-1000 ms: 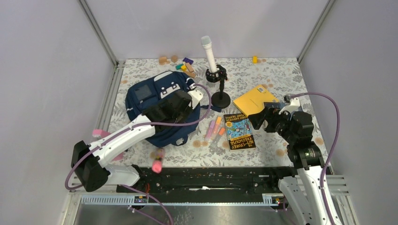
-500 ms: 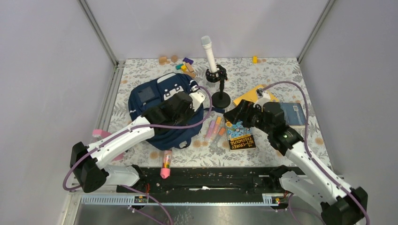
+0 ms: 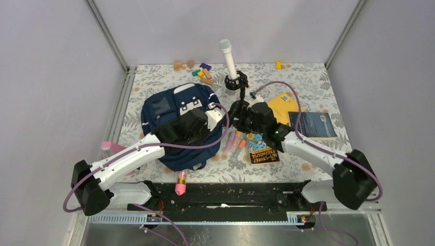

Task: Pack the student bag
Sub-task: Unzip the student bag at the center of the board.

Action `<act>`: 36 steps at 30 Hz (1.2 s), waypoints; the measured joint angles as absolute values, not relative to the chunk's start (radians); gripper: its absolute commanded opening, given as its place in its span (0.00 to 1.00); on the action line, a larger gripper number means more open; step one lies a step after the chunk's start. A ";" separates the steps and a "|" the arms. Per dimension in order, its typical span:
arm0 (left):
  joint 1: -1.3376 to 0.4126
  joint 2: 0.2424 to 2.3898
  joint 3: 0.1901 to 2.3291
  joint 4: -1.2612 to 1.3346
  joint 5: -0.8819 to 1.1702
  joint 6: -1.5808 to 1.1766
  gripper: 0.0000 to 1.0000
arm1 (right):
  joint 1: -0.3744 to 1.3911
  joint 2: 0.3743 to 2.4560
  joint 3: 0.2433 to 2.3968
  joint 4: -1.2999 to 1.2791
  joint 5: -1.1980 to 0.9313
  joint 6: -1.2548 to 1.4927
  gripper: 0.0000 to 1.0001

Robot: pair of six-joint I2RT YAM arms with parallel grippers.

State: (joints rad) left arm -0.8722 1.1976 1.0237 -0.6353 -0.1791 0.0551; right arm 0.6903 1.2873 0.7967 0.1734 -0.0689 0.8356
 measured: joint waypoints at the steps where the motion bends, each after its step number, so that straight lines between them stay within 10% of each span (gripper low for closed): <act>1: -0.873 1.198 1.024 -0.634 -0.177 0.055 0.00 | 0.696 1.310 0.805 0.181 -0.068 0.839 1.00; 13: -0.888 1.197 1.021 -0.636 -0.158 0.060 0.00 | 0.749 1.547 0.880 0.280 -0.063 0.884 0.91; 26: -0.893 1.196 1.014 -0.634 -0.160 0.075 0.00 | 0.751 1.581 0.835 0.454 -0.061 0.956 0.00; 36: -0.922 1.215 1.020 -0.604 -0.228 0.054 0.00 | 0.760 1.487 0.693 0.545 0.062 1.016 0.00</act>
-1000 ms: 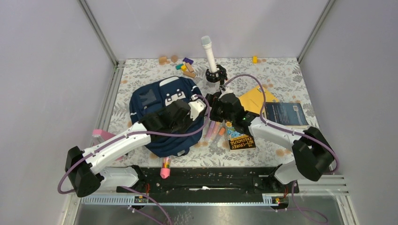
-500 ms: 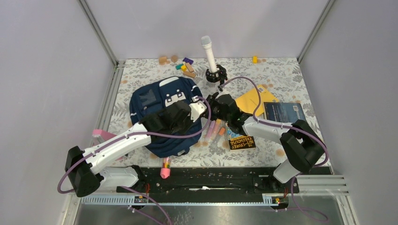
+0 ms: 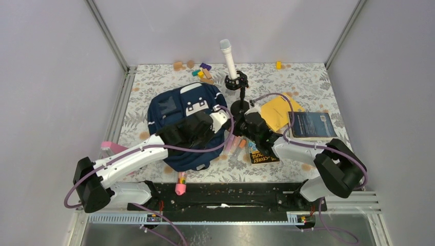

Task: Pack the student bag
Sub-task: Unzip the student bag at the center of the board.

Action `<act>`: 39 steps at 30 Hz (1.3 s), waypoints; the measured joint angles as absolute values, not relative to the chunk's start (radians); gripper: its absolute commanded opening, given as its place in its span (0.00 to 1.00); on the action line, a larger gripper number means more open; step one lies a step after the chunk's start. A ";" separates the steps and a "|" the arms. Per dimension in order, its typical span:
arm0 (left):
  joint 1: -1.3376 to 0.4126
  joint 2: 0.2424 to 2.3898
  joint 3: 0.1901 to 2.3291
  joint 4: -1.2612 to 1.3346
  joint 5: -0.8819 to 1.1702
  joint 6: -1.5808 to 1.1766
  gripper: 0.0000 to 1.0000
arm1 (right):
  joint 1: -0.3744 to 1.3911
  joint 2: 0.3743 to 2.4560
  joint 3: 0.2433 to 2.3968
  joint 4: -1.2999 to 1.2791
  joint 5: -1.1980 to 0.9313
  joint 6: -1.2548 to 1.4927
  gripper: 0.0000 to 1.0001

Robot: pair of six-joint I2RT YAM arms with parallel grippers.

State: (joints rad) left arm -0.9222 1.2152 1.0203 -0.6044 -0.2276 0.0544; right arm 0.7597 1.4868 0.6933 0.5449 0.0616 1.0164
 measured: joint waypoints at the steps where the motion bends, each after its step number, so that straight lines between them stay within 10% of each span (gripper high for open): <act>1: -0.925 1.221 1.024 -0.598 -0.237 0.051 0.00 | 0.762 1.472 0.682 0.546 0.078 1.021 0.00; 26: -0.838 1.346 1.126 -0.629 -0.212 -0.049 0.00 | 0.992 1.396 0.587 0.559 0.665 1.169 0.02; 31: -0.828 1.363 1.136 -0.635 -0.189 -0.020 0.00 | 0.992 1.369 0.575 0.547 0.656 1.082 0.74; 39: -0.778 1.359 1.120 -0.609 -0.274 0.027 0.00 | 0.881 1.105 0.550 0.378 0.530 0.818 0.98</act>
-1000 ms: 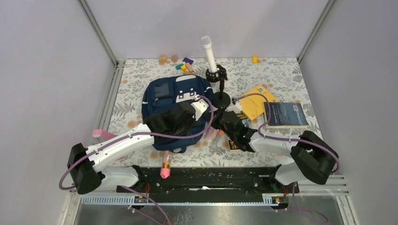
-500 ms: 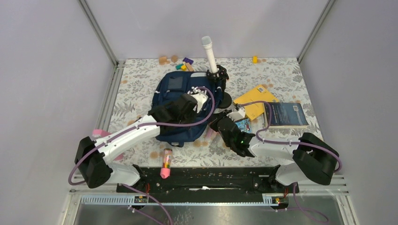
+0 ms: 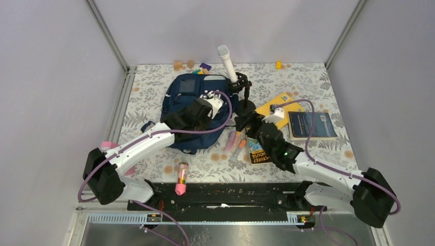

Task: Pack the student bag
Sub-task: Unzip the student bag at the center of the board.

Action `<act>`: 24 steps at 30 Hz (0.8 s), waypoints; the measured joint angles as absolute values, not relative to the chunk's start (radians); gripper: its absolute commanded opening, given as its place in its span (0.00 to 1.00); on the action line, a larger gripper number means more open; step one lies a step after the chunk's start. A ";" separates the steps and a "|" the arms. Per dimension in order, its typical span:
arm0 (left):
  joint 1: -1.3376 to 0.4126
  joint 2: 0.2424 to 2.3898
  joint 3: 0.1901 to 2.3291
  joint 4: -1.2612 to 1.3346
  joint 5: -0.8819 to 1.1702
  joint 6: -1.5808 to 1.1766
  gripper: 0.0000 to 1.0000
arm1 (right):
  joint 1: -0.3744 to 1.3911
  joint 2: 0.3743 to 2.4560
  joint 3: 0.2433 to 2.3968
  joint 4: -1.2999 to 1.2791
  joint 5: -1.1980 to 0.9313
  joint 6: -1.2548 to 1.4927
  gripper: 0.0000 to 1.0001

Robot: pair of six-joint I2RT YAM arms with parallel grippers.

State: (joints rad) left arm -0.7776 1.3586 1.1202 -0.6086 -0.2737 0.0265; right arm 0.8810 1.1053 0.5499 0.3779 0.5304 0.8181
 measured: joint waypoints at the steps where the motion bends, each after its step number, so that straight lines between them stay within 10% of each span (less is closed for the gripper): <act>1: -0.777 1.359 1.121 -0.609 -0.281 0.027 0.00 | 0.842 1.083 0.550 0.362 0.509 0.787 0.99; 24: -0.758 1.198 1.121 -0.704 -0.282 0.053 0.00 | 0.581 1.356 0.640 0.467 -0.272 0.358 0.85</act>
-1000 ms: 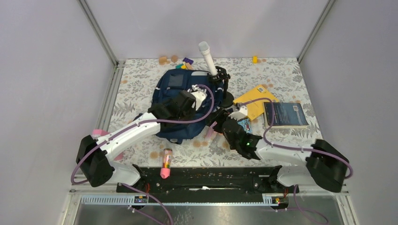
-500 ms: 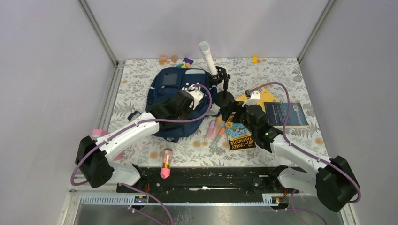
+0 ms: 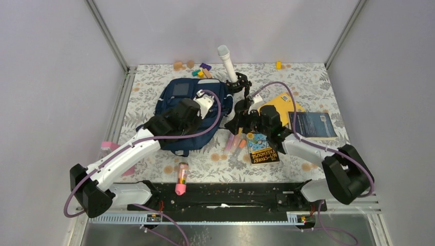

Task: Pack the student bag
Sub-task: Unzip the student bag at the center of the board.

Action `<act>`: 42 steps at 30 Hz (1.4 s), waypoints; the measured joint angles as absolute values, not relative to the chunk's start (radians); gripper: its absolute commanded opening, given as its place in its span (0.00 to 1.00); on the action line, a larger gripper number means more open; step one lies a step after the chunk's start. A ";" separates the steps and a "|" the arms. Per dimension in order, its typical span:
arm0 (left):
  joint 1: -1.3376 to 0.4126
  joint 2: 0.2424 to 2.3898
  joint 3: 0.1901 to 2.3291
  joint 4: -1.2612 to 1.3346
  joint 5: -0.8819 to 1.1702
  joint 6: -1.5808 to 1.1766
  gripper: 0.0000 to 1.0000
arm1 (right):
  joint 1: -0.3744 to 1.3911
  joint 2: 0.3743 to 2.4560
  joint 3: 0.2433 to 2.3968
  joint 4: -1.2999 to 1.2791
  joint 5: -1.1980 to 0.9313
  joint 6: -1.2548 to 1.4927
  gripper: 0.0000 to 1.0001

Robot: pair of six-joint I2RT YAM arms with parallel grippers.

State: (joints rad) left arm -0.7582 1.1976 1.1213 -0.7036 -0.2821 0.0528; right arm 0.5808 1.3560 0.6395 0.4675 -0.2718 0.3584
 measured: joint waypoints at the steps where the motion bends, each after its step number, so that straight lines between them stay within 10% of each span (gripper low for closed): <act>1: -0.758 1.197 1.121 -0.706 -0.283 0.052 0.00 | 0.580 1.375 0.653 0.481 -0.283 0.360 0.83; 30: -0.721 1.073 1.118 -0.693 -0.302 0.030 0.00 | 0.511 1.770 0.877 0.696 -0.452 0.391 0.68; 42: -0.710 1.072 1.117 -0.694 -0.298 0.034 0.00 | 0.496 1.846 0.974 0.717 -0.565 0.358 0.47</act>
State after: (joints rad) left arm -0.7097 1.0721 1.1172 -0.6941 -0.2981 0.0341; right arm 0.4957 1.8462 0.9741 0.7174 -0.5648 0.3584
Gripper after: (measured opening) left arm 0.040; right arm 0.503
